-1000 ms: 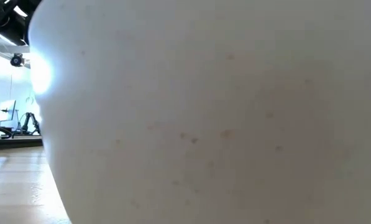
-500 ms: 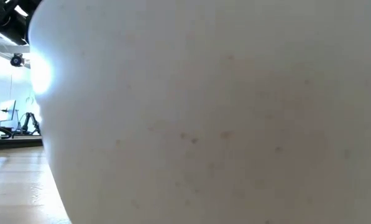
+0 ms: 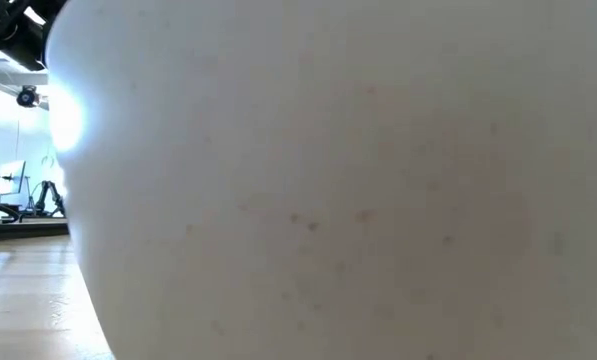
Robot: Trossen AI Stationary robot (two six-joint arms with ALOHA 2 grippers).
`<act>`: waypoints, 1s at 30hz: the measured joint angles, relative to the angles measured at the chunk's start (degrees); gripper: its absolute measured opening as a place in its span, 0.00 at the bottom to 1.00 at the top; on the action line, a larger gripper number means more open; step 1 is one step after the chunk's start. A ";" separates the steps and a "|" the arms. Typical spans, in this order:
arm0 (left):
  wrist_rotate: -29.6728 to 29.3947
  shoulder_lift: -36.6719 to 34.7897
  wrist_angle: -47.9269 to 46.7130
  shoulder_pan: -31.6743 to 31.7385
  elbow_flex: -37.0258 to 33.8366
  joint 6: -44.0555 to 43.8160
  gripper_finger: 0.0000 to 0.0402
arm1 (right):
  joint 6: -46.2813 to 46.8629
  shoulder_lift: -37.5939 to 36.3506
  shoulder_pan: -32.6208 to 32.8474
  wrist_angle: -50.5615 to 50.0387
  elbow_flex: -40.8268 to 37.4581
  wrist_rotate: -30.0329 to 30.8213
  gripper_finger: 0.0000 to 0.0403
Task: Nest bowls inside each other
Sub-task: Stack the white bowl on top of the brown bowl
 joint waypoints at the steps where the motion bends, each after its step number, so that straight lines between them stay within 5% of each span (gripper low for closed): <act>1: 0.11 0.04 0.00 0.00 0.02 -0.01 0.76 | -0.29 0.86 0.00 0.01 0.00 -0.01 0.33; 8: 0.94 0.00 0.00 -0.02 0.04 -0.05 0.76 | -3.41 4.51 0.00 1.00 0.00 -2.74 0.31; 16: 1.01 0.02 -0.04 -0.02 0.11 -0.18 0.76 | -8.01 4.67 0.46 5.21 0.00 -7.25 0.06; 21: 1.16 0.04 -0.03 -0.02 0.15 -1.43 0.76 | -8.15 4.09 1.40 5.45 0.23 -7.46 0.03; 30: 1.16 -0.04 0.00 -0.02 0.15 -1.45 0.76 | -12.88 0.64 3.81 10.09 10.51 1.08 0.02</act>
